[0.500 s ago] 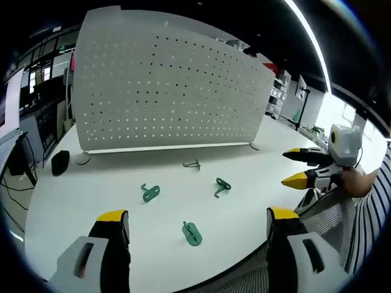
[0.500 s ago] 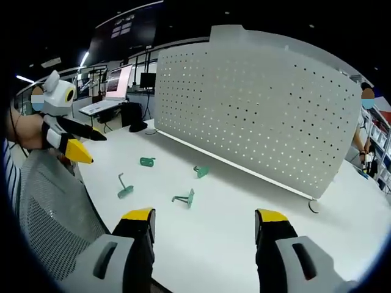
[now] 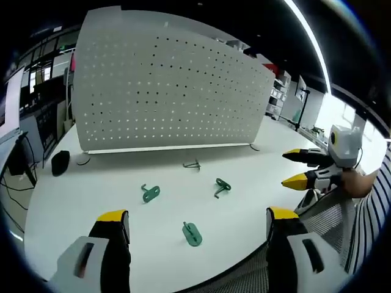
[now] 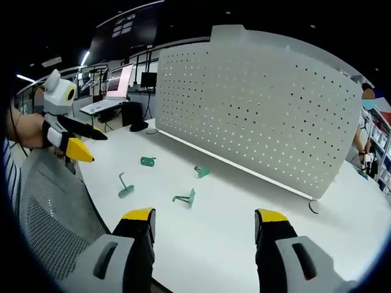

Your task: Insert the hook assembly into the mounting plate slot until the hook locks in place.

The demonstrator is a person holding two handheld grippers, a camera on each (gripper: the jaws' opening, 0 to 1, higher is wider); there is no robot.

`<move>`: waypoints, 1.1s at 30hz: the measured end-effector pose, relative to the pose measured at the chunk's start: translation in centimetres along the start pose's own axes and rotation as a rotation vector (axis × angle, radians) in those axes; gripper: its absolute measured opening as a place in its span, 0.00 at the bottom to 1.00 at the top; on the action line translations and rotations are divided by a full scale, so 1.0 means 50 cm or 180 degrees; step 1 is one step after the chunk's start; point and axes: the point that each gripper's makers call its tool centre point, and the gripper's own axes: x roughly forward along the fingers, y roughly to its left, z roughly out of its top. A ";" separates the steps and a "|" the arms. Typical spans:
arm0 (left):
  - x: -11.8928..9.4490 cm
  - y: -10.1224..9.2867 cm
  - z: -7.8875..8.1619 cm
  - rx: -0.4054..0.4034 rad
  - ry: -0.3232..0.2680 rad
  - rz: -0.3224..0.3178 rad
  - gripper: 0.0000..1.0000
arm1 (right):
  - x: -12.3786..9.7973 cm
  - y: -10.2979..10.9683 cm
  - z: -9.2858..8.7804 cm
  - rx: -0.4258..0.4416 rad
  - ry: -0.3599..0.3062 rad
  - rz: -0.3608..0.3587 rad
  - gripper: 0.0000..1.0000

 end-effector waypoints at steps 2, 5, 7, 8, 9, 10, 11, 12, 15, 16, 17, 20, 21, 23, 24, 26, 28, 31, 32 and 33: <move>0.000 0.000 0.000 -0.0004 -0.0005 -0.0002 0.95 | 0.000 0.000 0.000 0.0001 0.0002 -0.0002 0.63; -0.001 0.001 0.001 -0.0005 -0.0010 0.0002 0.95 | 0.000 0.000 0.000 0.0003 0.0007 -0.0001 0.63; -0.001 0.000 0.001 -0.0010 -0.0009 -0.0002 0.95 | 0.000 0.001 0.000 0.0009 0.0006 0.0003 0.63; -0.001 0.000 0.001 -0.0007 -0.0010 0.0000 0.95 | 0.000 0.001 0.000 0.0009 0.0007 0.0003 0.63; -0.001 0.001 0.001 -0.0006 -0.0012 0.0001 0.95 | 0.000 0.001 -0.001 0.0007 0.0010 0.0004 0.63; -0.001 0.001 0.001 -0.0009 -0.0011 0.0001 0.95 | 0.000 0.002 -0.001 0.0008 0.0012 0.0006 0.63; -0.001 0.001 0.002 -0.0011 -0.0015 0.0003 0.95 | 0.001 0.001 -0.002 0.0006 0.0011 0.0008 0.63; -0.001 0.001 0.002 -0.0014 -0.0020 0.0004 0.95 | 0.001 0.001 -0.002 0.0004 0.0011 0.0009 0.63; -0.001 -0.001 0.004 -0.0029 -0.0036 -0.0013 0.95 | 0.000 0.002 0.000 0.0012 0.0000 0.0012 0.63; -0.002 0.000 0.003 -0.0025 -0.0031 -0.0009 0.95 | -0.001 0.001 0.002 0.0017 -0.0015 0.0008 0.62; -0.002 0.000 0.002 -0.0024 -0.0025 -0.0005 0.95 | -0.001 0.001 0.003 0.0017 -0.0020 0.0004 0.62; -0.001 0.000 0.003 -0.0030 -0.0031 -0.0008 0.95 | 0.000 0.002 0.000 0.0024 0.0002 0.0008 0.62; -0.002 0.000 0.003 -0.0025 -0.0027 -0.0005 0.95 | 0.000 0.002 -0.001 0.0019 0.0006 0.0011 0.62; -0.001 0.000 0.002 -0.0020 -0.0021 -0.0007 0.95 | -0.001 0.003 0.000 0.0018 -0.0004 0.0012 0.62; -0.001 -0.001 0.002 -0.0018 -0.0021 -0.0009 0.95 | -0.001 0.002 0.000 0.0017 -0.0005 0.0004 0.62; -0.001 -0.001 0.002 -0.0015 -0.0016 -0.0007 0.95 | -0.003 -0.004 0.002 0.0081 -0.0021 -0.0036 0.60; -0.002 0.001 0.003 -0.0069 -0.0026 -0.0009 0.94 | -0.006 -0.011 0.006 0.0130 -0.0061 -0.0070 0.59; -0.004 0.009 0.006 -0.0164 -0.0059 0.0001 0.94 | -0.005 -0.013 0.004 0.0172 -0.0053 -0.0080 0.59; -0.004 0.010 0.007 -0.0182 -0.0064 0.0002 0.94 | -0.005 -0.011 0.003 0.0170 -0.0046 -0.0071 0.59; -0.004 0.011 0.007 -0.0204 -0.0069 0.0004 0.94 | -0.004 -0.010 0.003 0.0164 -0.0043 -0.0066 0.59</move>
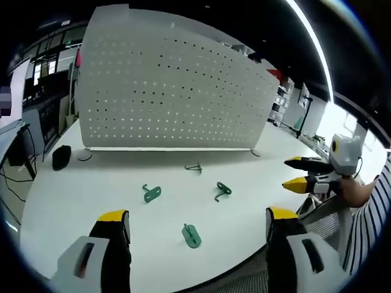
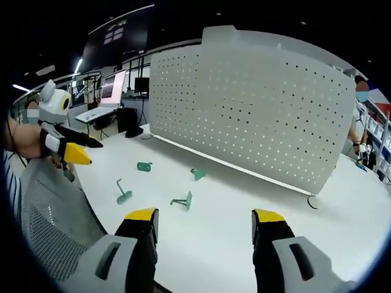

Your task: Insert the hook assembly into the mounting plate slot until the hook locks in place.

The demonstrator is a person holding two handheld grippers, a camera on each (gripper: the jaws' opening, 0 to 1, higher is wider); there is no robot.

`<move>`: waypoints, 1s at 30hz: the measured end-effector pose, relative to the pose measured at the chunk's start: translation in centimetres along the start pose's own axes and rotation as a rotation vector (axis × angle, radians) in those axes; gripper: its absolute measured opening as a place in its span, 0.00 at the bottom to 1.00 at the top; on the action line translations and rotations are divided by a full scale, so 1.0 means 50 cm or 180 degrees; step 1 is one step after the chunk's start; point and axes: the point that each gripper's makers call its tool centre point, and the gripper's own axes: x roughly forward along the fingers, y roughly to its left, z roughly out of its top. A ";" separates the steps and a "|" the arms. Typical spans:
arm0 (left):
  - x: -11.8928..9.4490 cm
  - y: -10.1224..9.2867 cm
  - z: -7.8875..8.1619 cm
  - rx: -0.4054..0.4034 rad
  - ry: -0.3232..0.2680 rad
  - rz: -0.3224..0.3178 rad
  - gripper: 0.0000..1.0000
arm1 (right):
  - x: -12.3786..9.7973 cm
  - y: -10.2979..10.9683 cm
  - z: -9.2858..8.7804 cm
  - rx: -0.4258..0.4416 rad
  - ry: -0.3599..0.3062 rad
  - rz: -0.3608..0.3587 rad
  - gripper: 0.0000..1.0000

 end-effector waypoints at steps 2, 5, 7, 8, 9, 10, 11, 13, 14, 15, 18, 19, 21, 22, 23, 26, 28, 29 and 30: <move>-0.001 0.001 0.002 -0.0036 -0.0022 0.0003 0.95 | 0.000 0.002 -0.001 -0.0021 0.0012 0.0008 0.59; -0.001 0.002 0.000 -0.0050 -0.0007 0.0014 0.94 | -0.003 -0.010 0.005 -0.0007 -0.0035 -0.0074 0.60; -0.001 0.001 -0.001 -0.0036 0.0006 0.0009 0.94 | -0.001 -0.009 0.001 0.0038 -0.0001 -0.0049 0.59; 0.000 0.000 -0.001 -0.0026 0.0010 0.0005 0.94 | 0.000 -0.007 -0.003 0.0041 0.0034 -0.0034 0.58; 0.000 0.000 -0.002 -0.0018 0.0015 0.0001 0.94 | 0.002 -0.003 -0.007 0.0051 0.0072 0.0000 0.57; 0.000 -0.002 -0.002 -0.0012 0.0020 -0.0007 0.94 | 0.003 0.000 -0.008 0.0053 0.0084 0.0024 0.56; 0.000 -0.003 -0.001 -0.0010 0.0016 -0.0015 0.94 | 0.003 0.002 -0.008 0.0049 0.0087 0.0036 0.55; 0.000 -0.004 0.001 -0.0016 -0.0006 -0.0028 0.94 | 0.000 -0.001 -0.003 -0.0047 0.0075 0.0007 0.55; -0.002 -0.003 0.002 -0.0018 -0.0022 -0.0021 0.94 | -0.002 -0.001 0.004 -0.0113 0.0041 0.0006 0.55; -0.003 -0.001 0.003 -0.0020 -0.0028 -0.0003 0.94 | -0.002 0.000 0.004 -0.0078 0.0047 0.0028 0.55; -0.005 0.003 0.006 0.0010 -0.0054 0.0045 0.93 | 0.005 0.009 -0.002 0.0031 0.0128 0.0155 0.54; -0.004 0.002 0.005 0.0017 -0.0045 0.0042 0.93 | 0.007 0.013 -0.003 0.0055 0.0150 0.0203 0.54; -0.002 -0.001 0.002 0.0076 -0.0012 0.0038 0.94 | 0.010 0.022 -0.001 0.0115 0.0190 0.0292 0.51; -0.002 -0.006 0.003 0.0080 -0.0022 0.0006 0.95 | 0.013 0.030 0.004 0.0110 0.0186 0.0353 0.49; -0.002 -0.009 0.005 0.0082 -0.0035 -0.0008 0.95 | 0.016 0.036 0.005 0.0101 0.0201 0.0389 0.46; 0.000 -0.012 -0.003 0.0157 0.0030 -0.0017 0.95 | 0.037 0.063 0.017 0.0123 0.0201 0.0533 0.43; 0.000 -0.013 -0.003 0.0162 0.0032 -0.0022 0.95 | 0.049 0.090 0.016 0.0145 0.0259 0.0688 0.42; 0.001 -0.012 -0.004 0.0167 0.0037 -0.0023 0.95 | 0.054 0.104 0.016 0.0165 0.0291 0.0774 0.39; 0.001 -0.012 -0.005 0.0167 0.0048 -0.0025 0.95 | 0.063 0.119 0.018 0.0150 0.0296 0.0830 0.38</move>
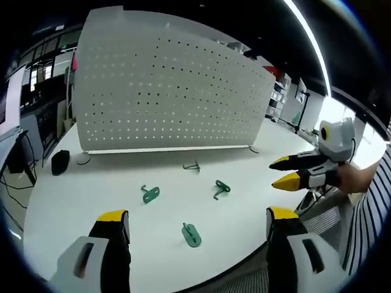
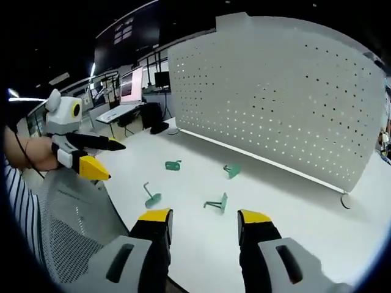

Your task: Insert the hook assembly into the mounting plate slot until the hook locks in place.

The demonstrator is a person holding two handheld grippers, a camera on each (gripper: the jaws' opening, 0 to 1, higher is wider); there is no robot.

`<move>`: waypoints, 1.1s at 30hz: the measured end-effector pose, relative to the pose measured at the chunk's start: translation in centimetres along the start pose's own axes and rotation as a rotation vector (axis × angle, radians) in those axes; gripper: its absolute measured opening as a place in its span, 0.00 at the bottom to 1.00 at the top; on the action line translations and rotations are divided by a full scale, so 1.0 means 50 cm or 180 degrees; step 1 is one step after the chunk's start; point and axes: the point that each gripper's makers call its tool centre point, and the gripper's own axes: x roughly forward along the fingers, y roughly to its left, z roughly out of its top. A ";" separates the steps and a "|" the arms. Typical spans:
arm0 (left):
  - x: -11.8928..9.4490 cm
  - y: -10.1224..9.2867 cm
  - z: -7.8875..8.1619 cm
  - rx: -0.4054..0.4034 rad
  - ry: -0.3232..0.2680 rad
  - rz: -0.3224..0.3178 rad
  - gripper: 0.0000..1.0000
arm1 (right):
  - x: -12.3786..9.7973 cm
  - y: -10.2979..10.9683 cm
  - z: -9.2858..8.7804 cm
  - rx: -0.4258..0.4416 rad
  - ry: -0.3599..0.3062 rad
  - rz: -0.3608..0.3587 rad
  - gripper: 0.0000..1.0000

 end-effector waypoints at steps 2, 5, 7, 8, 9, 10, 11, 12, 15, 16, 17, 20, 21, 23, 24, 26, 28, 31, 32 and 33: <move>0.001 0.000 -0.002 0.0003 0.0018 -0.0006 0.95 | 0.019 0.021 0.001 -0.0068 0.0049 0.0105 0.38; 0.002 -0.001 -0.006 0.0017 0.0059 -0.0007 0.95 | 0.039 0.049 0.002 -0.0081 0.0101 0.0253 0.35; 0.004 -0.001 -0.011 0.0024 0.0094 -0.0022 0.95 | 0.053 0.066 0.002 -0.0086 0.0127 0.0340 0.33; 0.004 -0.002 -0.012 0.0022 0.0106 -0.0028 0.95 | 0.059 0.074 0.001 -0.0091 0.0151 0.0378 0.33; 0.004 -0.002 -0.013 0.0019 0.0118 -0.0030 0.96 | 0.065 0.080 0.001 -0.0089 0.0173 0.0413 0.33; 0.004 -0.001 -0.013 0.0016 0.0119 -0.0031 0.96 | 0.074 0.089 0.001 -0.0092 0.0182 0.0450 0.33; 0.004 0.000 -0.014 0.0008 0.0122 -0.0027 0.96 | 0.080 0.096 0.001 -0.0096 0.0192 0.0490 0.32; 0.005 0.001 -0.015 0.0008 0.0133 -0.0025 0.96 | 0.089 0.104 0.000 -0.0108 0.0222 0.0534 0.32; 0.005 0.000 -0.018 0.0022 0.0160 -0.0024 0.95 | 0.108 0.121 -0.003 -0.0184 0.0279 0.0621 0.30; 0.005 0.000 -0.019 0.0030 0.0168 -0.0022 0.95 | 0.115 0.127 -0.004 -0.0212 0.0318 0.0651 0.30; 0.005 0.001 -0.018 0.0041 0.0169 -0.0017 0.94 | 0.120 0.131 -0.004 -0.0215 0.0330 0.0671 0.29; 0.004 0.002 -0.018 0.0048 0.0161 -0.0007 0.94 | 0.136 0.142 0.000 -0.0191 0.0362 0.0726 0.27; 0.004 0.002 -0.018 0.0043 0.0161 -0.0006 0.94 | 0.144 0.147 0.000 -0.0201 0.0381 0.0747 0.26; 0.005 0.003 -0.020 0.0048 0.0172 -0.0006 0.94 | 0.154 0.155 -0.001 -0.0212 0.0413 0.0788 0.25; 0.005 0.003 -0.021 0.0050 0.0186 -0.0008 0.94 | 0.161 0.161 -0.004 -0.0220 0.0445 0.0822 0.25; 0.006 0.002 -0.023 0.0065 0.0201 -0.0008 0.94 | 0.171 0.169 -0.009 -0.0238 0.0491 0.0864 0.24; 0.006 0.001 -0.023 0.0073 0.0209 -0.0008 0.91 | 0.181 0.180 -0.013 -0.0251 0.0540 0.0916 0.23; 0.003 0.009 -0.028 0.0115 0.0268 0.0034 0.87 | 0.195 0.190 -0.017 -0.0276 0.0603 0.0968 0.20; 0.002 0.010 -0.029 0.0119 0.0275 0.0039 0.86 | 0.197 0.191 -0.017 -0.0291 0.0613 0.0978 0.20; 0.002 0.011 -0.029 0.0120 0.0274 0.0043 0.86 | 0.199 0.191 -0.017 -0.0305 0.0624 0.0975 0.20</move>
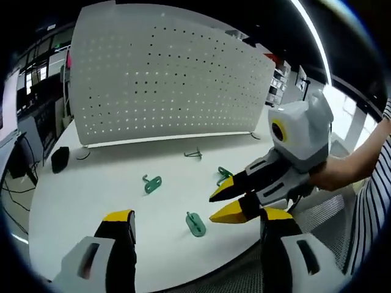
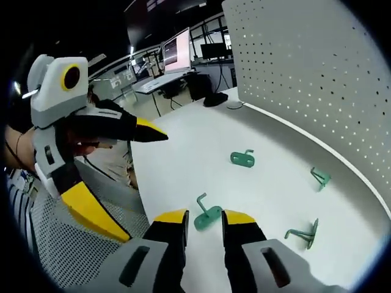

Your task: Insert the hook assembly into the mounting plate slot until the hook locks in place.

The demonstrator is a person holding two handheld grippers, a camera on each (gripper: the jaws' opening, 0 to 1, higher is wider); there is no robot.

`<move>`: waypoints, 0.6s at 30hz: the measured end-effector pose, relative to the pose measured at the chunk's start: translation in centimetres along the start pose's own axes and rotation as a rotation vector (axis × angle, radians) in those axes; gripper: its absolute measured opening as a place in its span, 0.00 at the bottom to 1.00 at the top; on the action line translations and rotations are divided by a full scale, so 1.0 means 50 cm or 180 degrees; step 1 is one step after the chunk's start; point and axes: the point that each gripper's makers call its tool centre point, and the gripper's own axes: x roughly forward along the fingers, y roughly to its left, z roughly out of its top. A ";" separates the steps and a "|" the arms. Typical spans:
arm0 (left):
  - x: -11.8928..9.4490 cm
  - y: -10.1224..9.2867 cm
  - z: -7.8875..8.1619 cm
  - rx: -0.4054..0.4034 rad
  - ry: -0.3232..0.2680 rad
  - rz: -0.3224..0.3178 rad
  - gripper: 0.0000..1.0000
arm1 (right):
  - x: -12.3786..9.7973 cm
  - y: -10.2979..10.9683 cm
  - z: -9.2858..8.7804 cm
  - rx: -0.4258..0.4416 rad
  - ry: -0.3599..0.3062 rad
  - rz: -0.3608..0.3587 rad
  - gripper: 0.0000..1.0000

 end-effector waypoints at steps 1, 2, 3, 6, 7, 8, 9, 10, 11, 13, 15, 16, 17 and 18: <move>0.001 0.000 0.001 -0.0037 -0.0014 -0.0006 0.89 | 0.001 -0.004 0.002 -0.0007 0.0007 -0.0010 0.19; 0.002 0.000 0.001 -0.0073 -0.0015 -0.0004 0.91 | 0.002 -0.007 0.003 0.0001 0.0009 -0.0008 0.18; 0.003 0.002 0.001 -0.0080 -0.0011 0.0007 0.93 | 0.003 -0.010 0.006 0.0056 -0.0001 0.0009 0.18; 0.004 0.002 -0.002 -0.0080 0.0013 0.0009 0.93 | 0.015 -0.010 0.011 0.0084 0.0014 0.0035 0.18; 0.003 0.001 -0.002 -0.0070 0.0007 0.0010 0.93 | 0.021 -0.007 0.010 0.0080 0.0034 0.0053 0.18; 0.003 0.000 -0.002 -0.0063 0.0012 0.0003 0.93 | 0.025 -0.004 0.010 0.0079 0.0052 0.0070 0.18; 0.003 0.001 -0.003 -0.0054 0.0023 0.0003 0.92 | 0.029 -0.002 0.009 0.0077 0.0065 0.0084 0.17; 0.003 0.001 -0.005 -0.0040 0.0034 0.0005 0.92 | 0.034 -0.001 0.009 0.0068 0.0080 0.0096 0.17; 0.003 0.001 -0.005 -0.0031 0.0040 0.0003 0.92 | 0.037 0.000 0.009 0.0064 0.0091 0.0107 0.17; 0.003 -0.002 -0.007 -0.0019 0.0054 -0.0015 0.93 | 0.043 0.000 0.010 0.0057 0.0111 0.0130 0.16; 0.005 -0.006 -0.005 -0.0037 0.0037 -0.0045 0.95 | 0.052 0.001 0.008 0.0047 0.0158 0.0170 0.16; 0.005 -0.007 -0.004 -0.0048 0.0030 -0.0056 0.96 | 0.055 0.002 0.005 0.0037 0.0184 0.0180 0.16; 0.005 -0.007 -0.004 -0.0052 0.0035 -0.0061 0.95 | 0.060 0.005 0.003 0.0014 0.0216 0.0208 0.16; 0.005 -0.006 -0.006 -0.0049 0.0049 -0.0060 0.95 | 0.064 0.007 -0.001 -0.0002 0.0253 0.0222 0.16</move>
